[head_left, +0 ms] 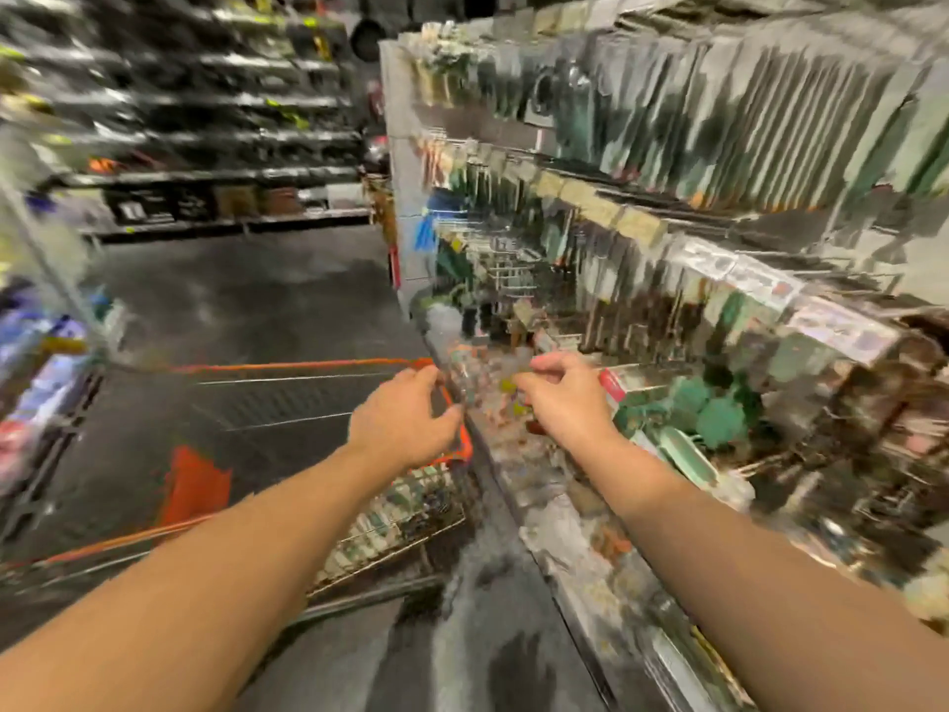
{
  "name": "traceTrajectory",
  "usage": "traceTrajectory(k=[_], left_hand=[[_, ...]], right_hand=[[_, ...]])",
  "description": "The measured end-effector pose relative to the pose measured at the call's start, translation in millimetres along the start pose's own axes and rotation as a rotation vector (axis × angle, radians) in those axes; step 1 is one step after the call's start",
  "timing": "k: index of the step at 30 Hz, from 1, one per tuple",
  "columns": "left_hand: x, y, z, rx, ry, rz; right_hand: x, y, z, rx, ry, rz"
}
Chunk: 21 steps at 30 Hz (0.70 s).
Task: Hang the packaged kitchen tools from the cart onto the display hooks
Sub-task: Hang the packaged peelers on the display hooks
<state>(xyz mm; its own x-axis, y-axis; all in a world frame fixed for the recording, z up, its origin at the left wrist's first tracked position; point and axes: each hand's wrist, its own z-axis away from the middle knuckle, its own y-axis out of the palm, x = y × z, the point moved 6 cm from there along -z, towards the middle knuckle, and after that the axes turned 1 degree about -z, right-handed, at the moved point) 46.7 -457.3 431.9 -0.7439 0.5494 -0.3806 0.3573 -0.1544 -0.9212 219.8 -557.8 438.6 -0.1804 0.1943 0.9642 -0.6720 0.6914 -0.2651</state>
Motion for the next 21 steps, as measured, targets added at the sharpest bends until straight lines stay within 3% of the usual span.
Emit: traceTrajectory(k=[4, 8, 13, 21], left_hand=[[110.5, 4.3, -7.7, 0.05, -0.139, 0.015], [197.8, 20.3, -27.3, 0.126, -0.222, 0.035], [269.4, 60.1, -37.7, 0.25, -0.281, 0.054], [341.4, 115.8, -64.9, 0.362, -0.379, 0.12]], right_hand=[[-21.5, 109.7, -15.4, 0.181, 0.102, 0.015], [-47.8, 199.2, -37.0, 0.263, 0.113, 0.148], [-91.5, 271.5, -58.8, 0.35, 0.22, 0.217], [-146.8, 325.0, -91.8, 0.41, 0.278, 0.419]])
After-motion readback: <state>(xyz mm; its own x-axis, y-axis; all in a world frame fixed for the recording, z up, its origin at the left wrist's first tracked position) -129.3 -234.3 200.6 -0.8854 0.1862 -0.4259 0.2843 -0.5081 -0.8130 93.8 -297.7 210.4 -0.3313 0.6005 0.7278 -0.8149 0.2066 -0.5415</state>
